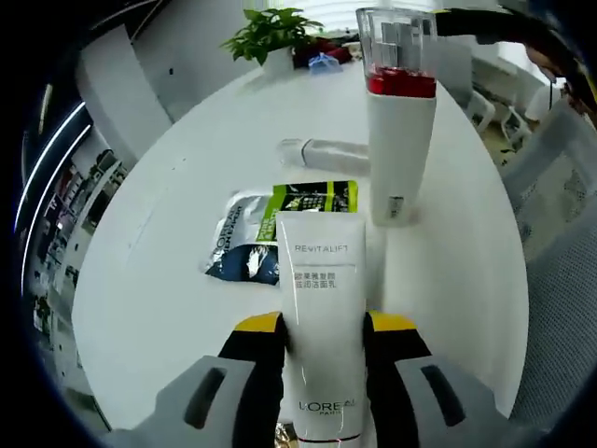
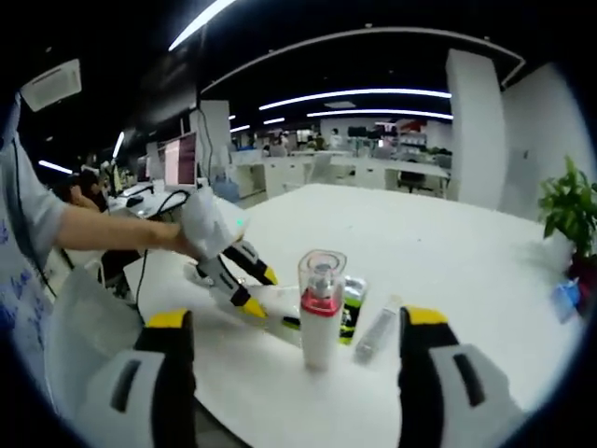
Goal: Arrange the skincare products in the storage area until every visible bottle or jar stands upright without overlapping.
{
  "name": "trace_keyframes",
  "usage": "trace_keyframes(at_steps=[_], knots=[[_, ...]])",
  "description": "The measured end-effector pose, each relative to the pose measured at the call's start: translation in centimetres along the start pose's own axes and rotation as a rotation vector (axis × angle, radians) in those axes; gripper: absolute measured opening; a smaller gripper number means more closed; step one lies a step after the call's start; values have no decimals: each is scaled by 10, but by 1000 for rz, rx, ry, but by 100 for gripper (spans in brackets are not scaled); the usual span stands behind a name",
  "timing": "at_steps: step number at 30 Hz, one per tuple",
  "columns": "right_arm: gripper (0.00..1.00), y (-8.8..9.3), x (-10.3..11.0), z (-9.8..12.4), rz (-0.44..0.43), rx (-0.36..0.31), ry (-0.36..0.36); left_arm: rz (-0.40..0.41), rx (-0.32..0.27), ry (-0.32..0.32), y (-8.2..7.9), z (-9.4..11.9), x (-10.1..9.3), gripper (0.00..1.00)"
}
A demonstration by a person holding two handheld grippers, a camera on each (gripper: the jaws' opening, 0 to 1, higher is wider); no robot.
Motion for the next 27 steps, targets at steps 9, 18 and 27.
trace_keyframes(at_steps=[9,18,27], knots=[[87,-5,4,-1,1,-21,-4,41,-118,-71,-11,28,0,30],[77,-14,14,-3,-8,-61,-30,93,-238,-140,-20,51,-2,30],[58,-21,26,-12,-6,-92,-96,127,-307,-170,-26,62,-7,29]])
Point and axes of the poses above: the point that each gripper's makers call its tool centre point, and the gripper's own axes: z roughly backward along the fingers, x roughly to its left, y roughly out of its underside, the point moved 10 cm from there along z, roughly backward along the fingers, and after that the axes turned 14 degrees about -x, right-handed, at the moved point
